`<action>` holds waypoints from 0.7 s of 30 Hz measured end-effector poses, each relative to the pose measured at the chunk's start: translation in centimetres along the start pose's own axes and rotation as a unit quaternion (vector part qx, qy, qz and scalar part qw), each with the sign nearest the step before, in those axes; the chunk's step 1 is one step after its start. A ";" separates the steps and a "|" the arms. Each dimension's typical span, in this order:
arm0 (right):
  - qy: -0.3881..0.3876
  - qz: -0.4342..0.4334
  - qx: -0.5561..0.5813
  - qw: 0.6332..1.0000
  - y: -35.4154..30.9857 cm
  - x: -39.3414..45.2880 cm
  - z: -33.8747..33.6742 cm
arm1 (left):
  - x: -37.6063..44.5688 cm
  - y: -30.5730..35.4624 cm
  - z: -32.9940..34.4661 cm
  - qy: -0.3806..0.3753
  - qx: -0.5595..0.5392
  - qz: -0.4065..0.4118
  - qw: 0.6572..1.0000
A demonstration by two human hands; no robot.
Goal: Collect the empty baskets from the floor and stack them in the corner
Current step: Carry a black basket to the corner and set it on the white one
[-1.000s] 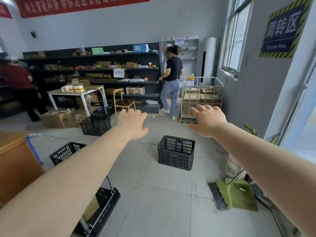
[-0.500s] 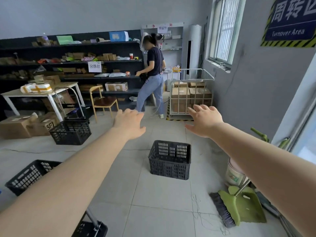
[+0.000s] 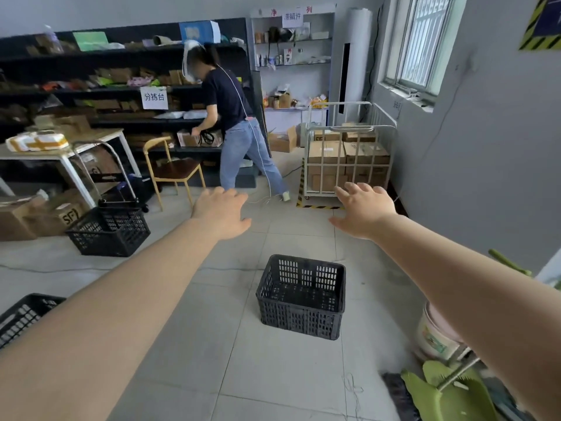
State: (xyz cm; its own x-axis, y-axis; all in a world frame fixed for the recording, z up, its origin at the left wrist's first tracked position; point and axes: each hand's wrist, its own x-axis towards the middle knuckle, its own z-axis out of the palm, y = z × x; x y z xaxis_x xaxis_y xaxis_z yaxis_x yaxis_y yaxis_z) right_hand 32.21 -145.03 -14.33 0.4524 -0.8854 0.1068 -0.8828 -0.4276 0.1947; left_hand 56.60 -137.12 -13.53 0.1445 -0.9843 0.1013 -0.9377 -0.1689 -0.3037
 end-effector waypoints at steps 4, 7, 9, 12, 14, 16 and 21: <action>0.001 -0.006 0.013 1.000 2.1 6.5 2.2 | 6.6 0.5 1.4 0.008 -0.021 -0.008 1.000; -0.008 -0.002 0.014 1.000 3.1 10.9 3.5 | 11.1 0.3 2.8 -0.004 -0.031 -0.015 0.999; -0.019 0.002 0.011 1.000 3.6 14.0 4.6 | 14.4 -0.1 3.8 -0.007 -0.029 -0.015 0.999; -0.034 0.007 0.013 0.999 4.1 18.7 6.7 | 19.8 -0.7 5.6 -0.022 -0.025 -0.008 0.999; -0.042 0.014 0.011 0.999 4.4 21.6 8.1 | 23.3 -1.0 7.2 -0.028 -0.028 -0.001 0.999; -0.060 0.024 0.008 0.998 4.4 24.7 9.5 | 27.0 -1.3 8.8 -0.032 -0.037 0.007 0.999; -0.092 0.067 0.009 0.994 5.5 32.5 12.6 | 37.0 -1.8 11.9 -0.046 -0.055 0.045 0.996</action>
State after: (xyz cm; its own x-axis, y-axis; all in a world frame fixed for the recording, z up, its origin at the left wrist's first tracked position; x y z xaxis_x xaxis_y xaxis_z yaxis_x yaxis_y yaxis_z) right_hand 40.48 -178.46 -22.08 0.3019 -0.9521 -0.0493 -0.9363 -0.3058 0.1724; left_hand 67.38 -173.85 -20.50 0.0826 -0.9965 -0.0095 -0.9764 -0.0790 -0.2009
